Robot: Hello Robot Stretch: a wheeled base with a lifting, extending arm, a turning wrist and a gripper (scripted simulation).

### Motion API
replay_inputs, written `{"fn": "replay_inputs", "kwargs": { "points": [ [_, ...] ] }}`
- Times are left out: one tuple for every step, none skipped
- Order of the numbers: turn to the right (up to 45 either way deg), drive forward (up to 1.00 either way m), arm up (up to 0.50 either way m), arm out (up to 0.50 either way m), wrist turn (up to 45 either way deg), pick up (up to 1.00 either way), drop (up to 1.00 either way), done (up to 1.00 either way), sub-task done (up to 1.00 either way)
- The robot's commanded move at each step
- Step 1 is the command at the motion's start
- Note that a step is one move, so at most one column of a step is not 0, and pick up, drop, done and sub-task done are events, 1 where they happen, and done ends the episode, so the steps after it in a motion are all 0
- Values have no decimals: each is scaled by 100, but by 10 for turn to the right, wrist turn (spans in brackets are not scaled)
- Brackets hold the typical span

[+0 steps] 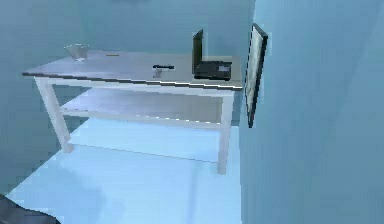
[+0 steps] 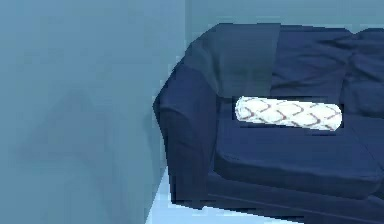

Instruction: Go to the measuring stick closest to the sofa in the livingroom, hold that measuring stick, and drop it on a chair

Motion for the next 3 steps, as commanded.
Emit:
{"fn": "replay_inputs", "kwargs": {
  "points": [
    [0, 20, 0, 0, 0, 0, 0, 0, 0],
    [30, 0, 0, 0, 0, 0, 0, 0, 0],
    [-450, 0, 0, 0, 0, 0, 0, 0, 0]
  ]
}}
